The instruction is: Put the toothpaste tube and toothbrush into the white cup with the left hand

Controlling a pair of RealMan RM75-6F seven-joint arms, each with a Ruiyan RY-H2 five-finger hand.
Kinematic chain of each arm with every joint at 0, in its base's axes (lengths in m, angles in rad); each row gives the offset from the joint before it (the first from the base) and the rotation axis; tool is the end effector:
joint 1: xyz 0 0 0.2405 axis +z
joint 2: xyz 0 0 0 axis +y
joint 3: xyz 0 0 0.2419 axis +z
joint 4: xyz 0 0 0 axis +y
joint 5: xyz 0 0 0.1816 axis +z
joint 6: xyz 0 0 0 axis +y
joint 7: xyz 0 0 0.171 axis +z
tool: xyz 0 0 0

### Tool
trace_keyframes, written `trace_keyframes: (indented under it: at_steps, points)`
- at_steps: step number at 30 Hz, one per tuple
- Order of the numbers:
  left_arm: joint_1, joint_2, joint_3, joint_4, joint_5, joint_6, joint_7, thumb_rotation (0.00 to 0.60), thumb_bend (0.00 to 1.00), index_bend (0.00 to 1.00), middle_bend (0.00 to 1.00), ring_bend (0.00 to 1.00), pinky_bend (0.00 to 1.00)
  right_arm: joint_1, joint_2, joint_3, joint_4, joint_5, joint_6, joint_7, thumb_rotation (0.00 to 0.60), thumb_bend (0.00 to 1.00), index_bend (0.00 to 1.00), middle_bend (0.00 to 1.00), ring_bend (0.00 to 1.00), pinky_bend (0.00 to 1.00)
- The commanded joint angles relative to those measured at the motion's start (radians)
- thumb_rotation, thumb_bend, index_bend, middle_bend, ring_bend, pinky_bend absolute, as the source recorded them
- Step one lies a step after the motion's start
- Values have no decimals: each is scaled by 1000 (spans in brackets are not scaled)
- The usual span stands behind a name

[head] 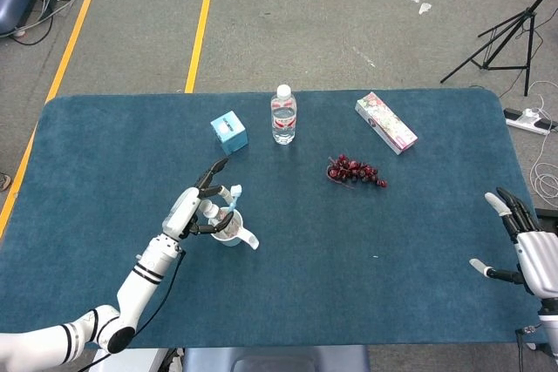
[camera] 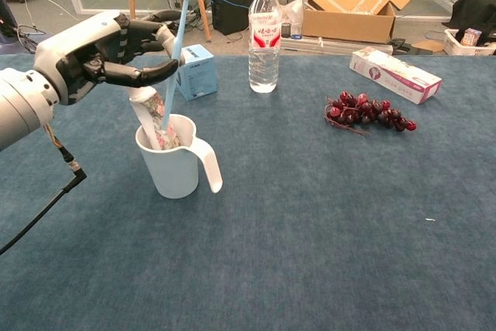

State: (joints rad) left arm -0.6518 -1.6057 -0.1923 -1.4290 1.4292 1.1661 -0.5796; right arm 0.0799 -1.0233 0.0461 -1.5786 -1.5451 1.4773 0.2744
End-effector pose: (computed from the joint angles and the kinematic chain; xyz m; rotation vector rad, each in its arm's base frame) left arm -0.1109 0.3353 0.0211 -1.5152 -1.5644 -1.7044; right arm -0.2923 -0.2031 0.2061 1.3667 -1.0099 1.0268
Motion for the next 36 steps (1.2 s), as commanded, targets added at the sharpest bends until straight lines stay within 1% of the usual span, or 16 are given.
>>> trace_keyframes:
  at_steps: [1,13,23,36]
  points:
    - [2,-4,3,8,2,0,-5,600,412,621,0,55,27,0,0,0,0,1,0,-1,600,32,50,38,39,326]
    - [9,-15,16,28,16,-3,-25,600,412,602,0,55,27,1,1,1,-1,3,-3,-2,600,32,50,38,39,326]
    - [11,-17,24,39,23,-11,-39,600,412,529,0,55,27,0,1,1,-2,4,-4,-1,600,33,50,37,39,326]
    - [12,-8,32,36,33,-19,-50,600,412,463,0,55,27,1,2,1,-3,4,-5,-2,600,33,50,38,39,326]
